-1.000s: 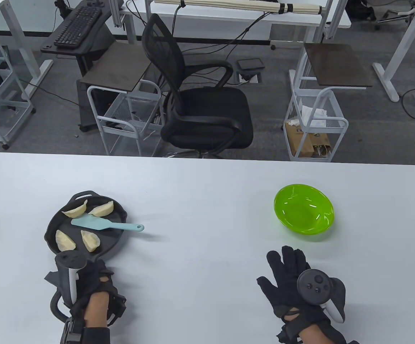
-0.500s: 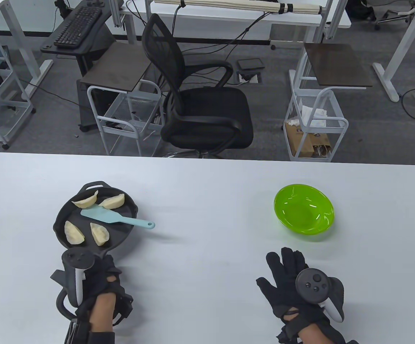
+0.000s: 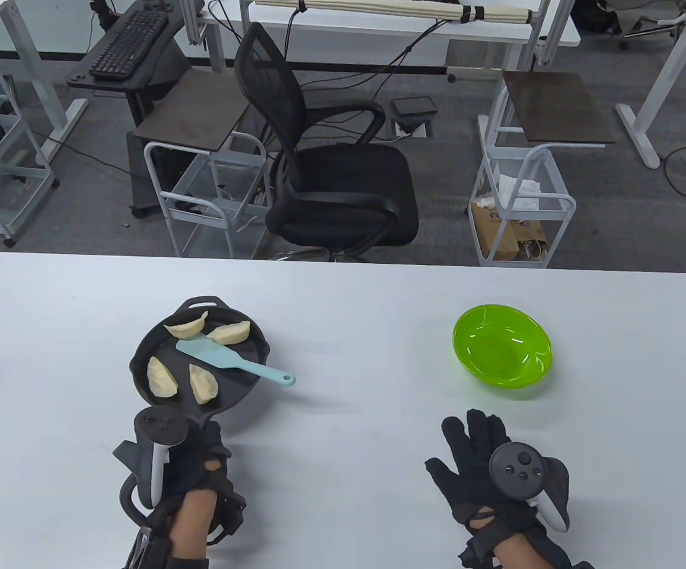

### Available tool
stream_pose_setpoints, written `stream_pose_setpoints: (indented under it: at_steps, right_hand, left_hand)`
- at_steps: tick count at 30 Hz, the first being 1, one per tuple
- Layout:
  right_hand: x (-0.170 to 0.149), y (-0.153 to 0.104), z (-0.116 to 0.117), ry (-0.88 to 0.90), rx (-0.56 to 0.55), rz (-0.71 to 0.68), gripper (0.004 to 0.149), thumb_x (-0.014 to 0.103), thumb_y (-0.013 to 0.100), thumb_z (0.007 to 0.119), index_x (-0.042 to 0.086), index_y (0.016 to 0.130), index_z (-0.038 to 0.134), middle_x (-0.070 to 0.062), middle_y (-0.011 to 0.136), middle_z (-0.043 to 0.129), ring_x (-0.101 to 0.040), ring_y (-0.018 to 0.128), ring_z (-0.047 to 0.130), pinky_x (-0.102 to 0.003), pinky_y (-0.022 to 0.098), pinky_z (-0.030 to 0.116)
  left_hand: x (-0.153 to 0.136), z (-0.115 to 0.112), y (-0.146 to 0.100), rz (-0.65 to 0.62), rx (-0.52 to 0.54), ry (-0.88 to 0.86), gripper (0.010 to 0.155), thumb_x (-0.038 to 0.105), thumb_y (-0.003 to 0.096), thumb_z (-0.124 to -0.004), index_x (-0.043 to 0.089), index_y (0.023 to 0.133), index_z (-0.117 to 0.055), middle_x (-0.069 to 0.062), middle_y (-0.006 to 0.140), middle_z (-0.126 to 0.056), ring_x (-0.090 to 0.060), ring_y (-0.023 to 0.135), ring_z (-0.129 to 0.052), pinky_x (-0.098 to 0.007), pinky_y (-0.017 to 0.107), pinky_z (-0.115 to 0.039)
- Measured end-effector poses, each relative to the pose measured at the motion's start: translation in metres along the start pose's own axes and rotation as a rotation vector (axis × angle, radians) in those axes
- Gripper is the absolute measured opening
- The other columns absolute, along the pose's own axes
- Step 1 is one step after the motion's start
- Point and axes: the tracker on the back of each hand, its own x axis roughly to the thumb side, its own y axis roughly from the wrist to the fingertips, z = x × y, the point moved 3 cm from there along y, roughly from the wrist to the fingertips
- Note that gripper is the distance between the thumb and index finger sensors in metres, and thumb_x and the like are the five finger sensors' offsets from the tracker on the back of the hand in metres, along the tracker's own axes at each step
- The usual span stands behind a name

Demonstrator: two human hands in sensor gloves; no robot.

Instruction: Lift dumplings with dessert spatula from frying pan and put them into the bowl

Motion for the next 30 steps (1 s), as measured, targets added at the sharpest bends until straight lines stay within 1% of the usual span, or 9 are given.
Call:
stream_pose_setpoints:
  at_steps: [14, 20, 25, 29, 30]
  right_hand:
    - [0.001, 0.002, 0.003, -0.007, 0.010, 0.004, 0.075, 0.050, 0.057, 0.073, 0.013, 0.111, 0.037, -0.024, 0.111, 0.007, -0.056, 0.096, -0.004, -0.068, 0.069, 0.002]
    - [0.001, 0.002, 0.003, -0.022, 0.011, 0.007, 0.075, 0.050, 0.057, 0.073, 0.013, 0.111, 0.037, -0.024, 0.111, 0.007, -0.056, 0.096, -0.004, -0.068, 0.069, 0.002]
    - [0.001, 0.003, 0.004, -0.024, 0.014, 0.008, 0.075, 0.050, 0.057, 0.073, 0.013, 0.111, 0.037, -0.024, 0.111, 0.007, -0.056, 0.096, -0.004, -0.068, 0.069, 0.002]
    - [0.001, 0.003, 0.004, -0.025, 0.016, 0.009, 0.075, 0.050, 0.057, 0.073, 0.014, 0.111, 0.037, -0.024, 0.111, 0.007, -0.056, 0.096, -0.004, -0.068, 0.069, 0.002]
    - [0.001, 0.003, 0.005, -0.025, 0.016, 0.010, 0.075, 0.050, 0.057, 0.073, 0.014, 0.111, 0.037, -0.024, 0.111, 0.007, -0.056, 0.096, -0.004, -0.069, 0.069, 0.002]
  left_hand:
    - [0.021, -0.032, -0.013, -0.068, -0.115, 0.047, 0.061, 0.056, 0.0488, -0.079, 0.019, 0.096, -0.065, 0.016, 0.042, -0.103, -0.009, 0.027, -0.097, -0.044, 0.044, -0.083]
    - [0.029, -0.047, -0.019, -0.091, -0.182, 0.063, 0.062, 0.055, 0.0489, -0.076, 0.017, 0.096, -0.064, 0.015, 0.042, -0.102, -0.009, 0.026, -0.097, -0.045, 0.044, -0.084]
    - [0.034, -0.054, -0.025, -0.107, -0.220, 0.104, 0.062, 0.055, 0.0491, -0.075, 0.016, 0.096, -0.063, 0.015, 0.042, -0.103, -0.009, 0.026, -0.097, -0.045, 0.044, -0.084]
    - [0.039, -0.060, -0.031, -0.126, -0.231, 0.131, 0.062, 0.055, 0.0492, -0.075, 0.016, 0.096, -0.063, 0.015, 0.042, -0.103, -0.009, 0.026, -0.097, -0.045, 0.043, -0.084]
    - [0.040, -0.062, -0.031, -0.128, -0.250, 0.136, 0.062, 0.055, 0.0492, -0.075, 0.016, 0.096, -0.063, 0.015, 0.042, -0.103, -0.009, 0.026, -0.098, -0.045, 0.043, -0.084]
